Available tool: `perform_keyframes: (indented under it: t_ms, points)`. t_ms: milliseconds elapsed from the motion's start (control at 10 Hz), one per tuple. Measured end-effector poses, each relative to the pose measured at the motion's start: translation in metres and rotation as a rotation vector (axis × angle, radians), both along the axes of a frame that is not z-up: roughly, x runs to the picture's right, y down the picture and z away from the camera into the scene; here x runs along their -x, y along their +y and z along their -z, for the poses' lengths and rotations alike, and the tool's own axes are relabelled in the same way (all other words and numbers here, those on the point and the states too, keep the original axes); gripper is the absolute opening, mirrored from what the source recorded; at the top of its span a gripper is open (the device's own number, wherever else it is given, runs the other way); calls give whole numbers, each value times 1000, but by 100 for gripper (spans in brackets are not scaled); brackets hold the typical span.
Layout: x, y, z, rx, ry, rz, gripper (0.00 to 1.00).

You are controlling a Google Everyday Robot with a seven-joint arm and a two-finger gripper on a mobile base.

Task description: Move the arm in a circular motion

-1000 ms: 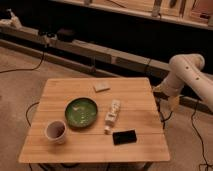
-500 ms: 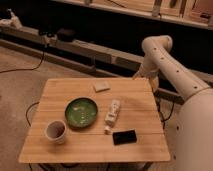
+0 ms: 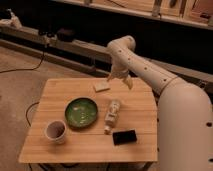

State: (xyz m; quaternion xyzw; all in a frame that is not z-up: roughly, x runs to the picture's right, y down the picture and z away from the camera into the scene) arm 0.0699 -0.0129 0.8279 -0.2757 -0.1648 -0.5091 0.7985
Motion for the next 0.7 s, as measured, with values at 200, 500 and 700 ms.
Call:
perform_keyframes:
  t_ms: [200, 500, 700]
  points:
    - [59, 36, 54, -2, -146, 67, 80]
    - [95, 109, 129, 65, -316, 68, 80]
    - [81, 149, 158, 131, -341, -2, 80]
